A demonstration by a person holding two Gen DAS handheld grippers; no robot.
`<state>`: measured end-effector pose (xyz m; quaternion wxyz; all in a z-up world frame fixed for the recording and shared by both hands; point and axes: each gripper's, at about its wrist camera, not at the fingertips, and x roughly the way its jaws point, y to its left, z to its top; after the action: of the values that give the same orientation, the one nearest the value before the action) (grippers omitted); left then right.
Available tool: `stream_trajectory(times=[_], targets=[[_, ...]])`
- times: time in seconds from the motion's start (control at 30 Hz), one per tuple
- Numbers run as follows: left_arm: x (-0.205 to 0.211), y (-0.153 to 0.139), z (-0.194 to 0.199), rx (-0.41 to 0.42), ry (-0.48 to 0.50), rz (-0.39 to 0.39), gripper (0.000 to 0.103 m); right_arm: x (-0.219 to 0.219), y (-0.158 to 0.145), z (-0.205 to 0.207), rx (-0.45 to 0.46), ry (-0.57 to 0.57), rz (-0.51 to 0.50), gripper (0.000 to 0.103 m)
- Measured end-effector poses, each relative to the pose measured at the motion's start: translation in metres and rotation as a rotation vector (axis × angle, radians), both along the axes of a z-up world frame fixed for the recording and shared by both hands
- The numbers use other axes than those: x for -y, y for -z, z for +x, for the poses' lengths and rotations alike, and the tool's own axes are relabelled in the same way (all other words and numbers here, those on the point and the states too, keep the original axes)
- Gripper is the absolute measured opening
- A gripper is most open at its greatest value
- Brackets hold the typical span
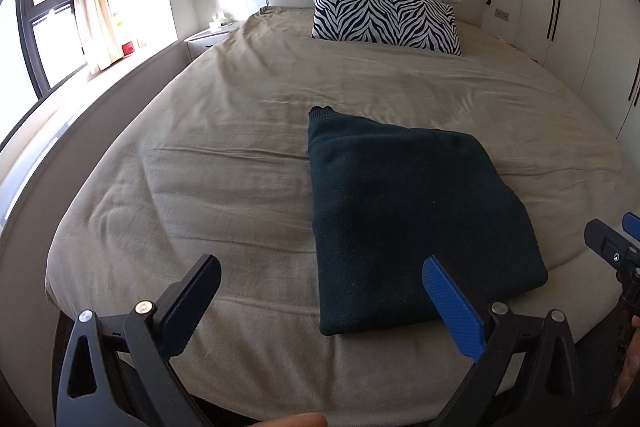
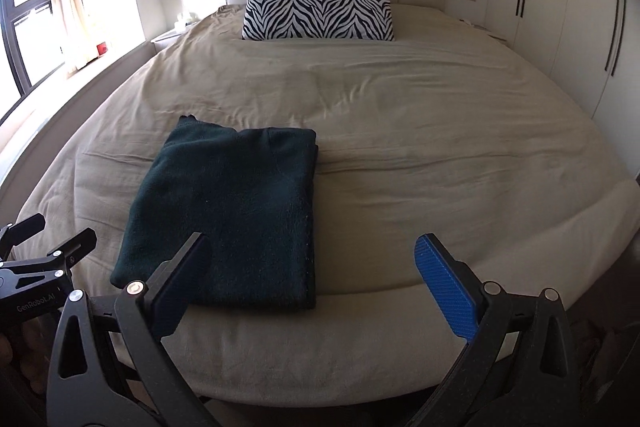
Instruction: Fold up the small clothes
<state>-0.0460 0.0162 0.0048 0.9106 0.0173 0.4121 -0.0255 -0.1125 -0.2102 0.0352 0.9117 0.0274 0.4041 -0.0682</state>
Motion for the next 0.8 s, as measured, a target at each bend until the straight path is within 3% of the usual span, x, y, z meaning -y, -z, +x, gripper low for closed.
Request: stream_trajectory(times=[0.2, 0.8], targets=[[-0.004, 0.007, 0.004, -0.021, -0.009, -0.006, 0.103, 0.001, 0.013, 0.001, -0.022, 0.01, -0.001, 0.103], [-0.009, 0.014, 0.006, -0.041, -0.013, -0.014, 0.103, -0.007, 0.013, 0.0, -0.051, -0.02, -0.008, 0.103]])
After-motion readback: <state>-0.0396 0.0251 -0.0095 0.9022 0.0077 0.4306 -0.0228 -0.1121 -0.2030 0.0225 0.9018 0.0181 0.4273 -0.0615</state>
